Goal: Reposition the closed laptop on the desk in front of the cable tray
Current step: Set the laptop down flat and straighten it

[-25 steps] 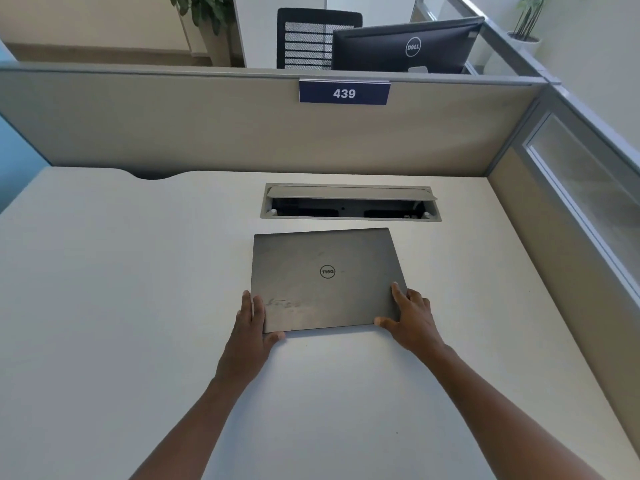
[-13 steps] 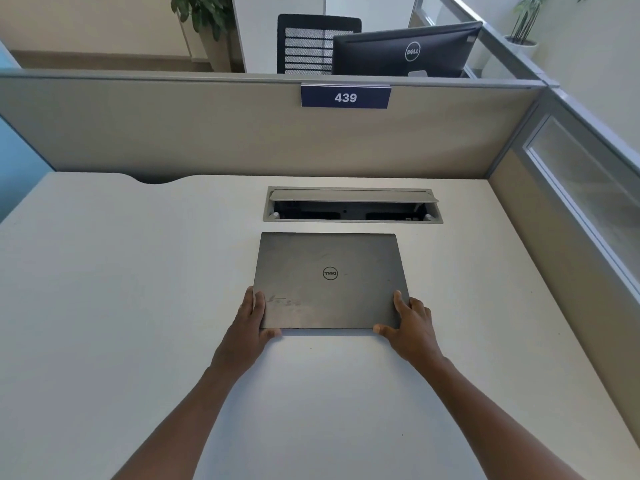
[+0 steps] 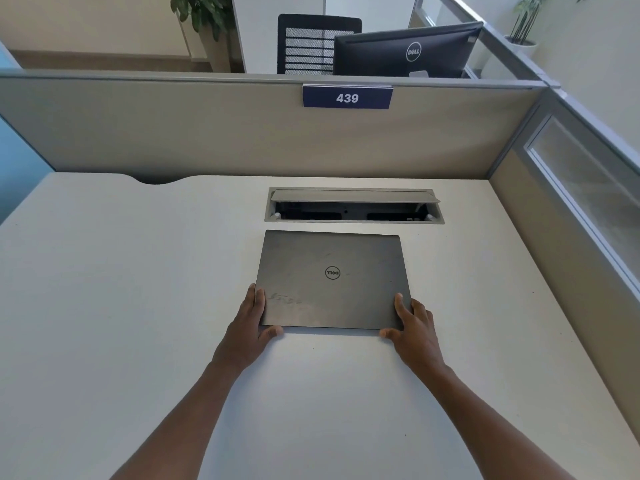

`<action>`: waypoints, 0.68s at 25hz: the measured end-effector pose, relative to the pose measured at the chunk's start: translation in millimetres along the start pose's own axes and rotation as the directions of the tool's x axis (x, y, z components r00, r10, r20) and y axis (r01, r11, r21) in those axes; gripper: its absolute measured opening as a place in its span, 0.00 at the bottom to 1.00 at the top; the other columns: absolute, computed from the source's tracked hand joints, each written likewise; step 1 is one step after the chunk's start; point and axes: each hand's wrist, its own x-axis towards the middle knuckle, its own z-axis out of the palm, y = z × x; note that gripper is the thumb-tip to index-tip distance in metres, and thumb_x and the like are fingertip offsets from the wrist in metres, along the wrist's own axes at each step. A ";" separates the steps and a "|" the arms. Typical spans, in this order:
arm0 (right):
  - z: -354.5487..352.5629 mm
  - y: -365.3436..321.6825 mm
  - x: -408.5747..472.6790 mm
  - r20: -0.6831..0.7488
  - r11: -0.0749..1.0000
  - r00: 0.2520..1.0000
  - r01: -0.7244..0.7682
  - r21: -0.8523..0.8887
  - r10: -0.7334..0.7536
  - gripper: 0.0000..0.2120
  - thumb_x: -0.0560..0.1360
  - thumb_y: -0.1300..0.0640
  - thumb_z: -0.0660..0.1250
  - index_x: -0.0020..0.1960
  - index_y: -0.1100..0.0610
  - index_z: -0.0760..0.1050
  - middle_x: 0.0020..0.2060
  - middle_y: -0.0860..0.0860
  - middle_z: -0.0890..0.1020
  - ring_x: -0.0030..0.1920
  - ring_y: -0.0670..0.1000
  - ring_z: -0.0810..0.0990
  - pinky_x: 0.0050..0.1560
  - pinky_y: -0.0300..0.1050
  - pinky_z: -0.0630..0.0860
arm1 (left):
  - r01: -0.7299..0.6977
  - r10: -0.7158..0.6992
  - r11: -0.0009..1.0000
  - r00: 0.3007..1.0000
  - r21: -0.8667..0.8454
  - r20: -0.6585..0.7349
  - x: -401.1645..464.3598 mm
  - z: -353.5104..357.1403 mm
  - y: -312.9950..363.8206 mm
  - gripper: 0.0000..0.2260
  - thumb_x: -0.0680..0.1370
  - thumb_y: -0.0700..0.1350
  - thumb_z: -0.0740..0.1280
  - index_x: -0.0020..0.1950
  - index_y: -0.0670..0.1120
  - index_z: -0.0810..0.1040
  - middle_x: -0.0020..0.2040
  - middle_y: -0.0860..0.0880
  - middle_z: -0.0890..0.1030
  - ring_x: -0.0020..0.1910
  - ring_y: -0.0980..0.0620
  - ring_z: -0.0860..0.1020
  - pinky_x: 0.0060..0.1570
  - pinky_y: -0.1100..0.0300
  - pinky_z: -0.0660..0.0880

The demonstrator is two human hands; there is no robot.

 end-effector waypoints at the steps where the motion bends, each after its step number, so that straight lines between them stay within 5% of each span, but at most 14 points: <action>1: -1.4 0.1 1.5 0.002 1.000 1.000 0.002 -0.004 -0.002 0.41 0.76 0.48 0.71 0.82 0.51 0.52 0.76 0.56 0.62 0.75 0.57 0.59 0.74 0.50 0.63 | 0.004 -0.004 1.000 1.000 -0.009 -0.005 -1.2 2.0 0.5 0.41 0.76 0.55 0.69 0.81 0.46 0.50 0.83 0.48 0.46 0.81 0.52 0.50 0.73 0.56 0.61; 17: -2.5 2.0 5.5 0.012 1.000 1.000 0.020 -0.020 -0.019 0.40 0.77 0.51 0.70 0.81 0.49 0.52 0.77 0.55 0.60 0.73 0.55 0.57 0.73 0.50 0.63 | 0.005 -0.006 1.000 0.999 -0.011 -0.042 -7.1 7.4 4.4 0.39 0.77 0.51 0.69 0.81 0.43 0.53 0.83 0.46 0.48 0.82 0.49 0.51 0.73 0.51 0.65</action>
